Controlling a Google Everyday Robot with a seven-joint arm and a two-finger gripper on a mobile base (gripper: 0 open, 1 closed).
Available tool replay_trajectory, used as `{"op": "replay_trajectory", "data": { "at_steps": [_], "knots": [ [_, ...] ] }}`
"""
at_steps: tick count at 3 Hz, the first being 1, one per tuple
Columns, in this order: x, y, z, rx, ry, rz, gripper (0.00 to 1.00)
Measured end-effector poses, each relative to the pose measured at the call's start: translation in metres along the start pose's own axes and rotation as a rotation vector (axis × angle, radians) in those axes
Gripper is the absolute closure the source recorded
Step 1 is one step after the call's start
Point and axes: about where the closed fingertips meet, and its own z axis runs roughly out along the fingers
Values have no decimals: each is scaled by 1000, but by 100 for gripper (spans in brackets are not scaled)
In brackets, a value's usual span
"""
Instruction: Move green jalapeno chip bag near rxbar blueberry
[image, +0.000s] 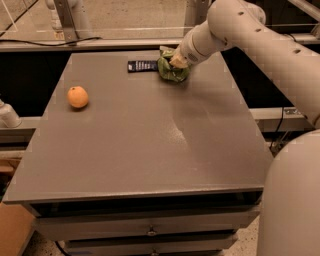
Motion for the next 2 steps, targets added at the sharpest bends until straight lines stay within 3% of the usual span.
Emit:
{"op": "replay_trajectory", "data": {
  "at_steps": [2],
  "knots": [
    [-10, 10, 7, -43, -11, -1, 25]
  ]
}}
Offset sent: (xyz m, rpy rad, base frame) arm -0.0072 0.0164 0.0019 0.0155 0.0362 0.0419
